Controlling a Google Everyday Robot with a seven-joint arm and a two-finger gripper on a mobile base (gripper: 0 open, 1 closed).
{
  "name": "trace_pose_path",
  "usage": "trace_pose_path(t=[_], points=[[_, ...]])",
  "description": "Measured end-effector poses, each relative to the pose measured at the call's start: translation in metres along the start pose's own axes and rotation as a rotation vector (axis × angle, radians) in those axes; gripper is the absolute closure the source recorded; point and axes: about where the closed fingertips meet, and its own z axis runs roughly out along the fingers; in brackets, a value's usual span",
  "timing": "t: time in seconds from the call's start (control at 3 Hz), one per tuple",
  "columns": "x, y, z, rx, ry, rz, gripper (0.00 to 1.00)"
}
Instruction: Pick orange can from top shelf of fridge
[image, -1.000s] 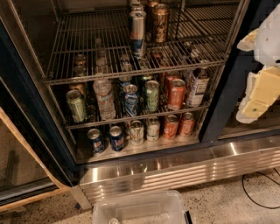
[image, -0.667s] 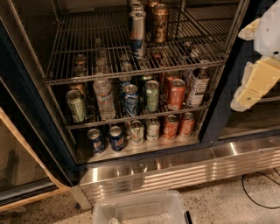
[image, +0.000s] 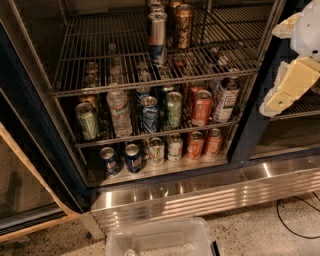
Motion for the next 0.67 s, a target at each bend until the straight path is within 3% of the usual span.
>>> trace_pose_path(t=[0.33,0.67], points=[[-0.008,0.0,0.005,0.003,-0.034,-0.004,0.0],[-0.023,-0.001,0.02,0.024,-0.134,0.028,0.0]])
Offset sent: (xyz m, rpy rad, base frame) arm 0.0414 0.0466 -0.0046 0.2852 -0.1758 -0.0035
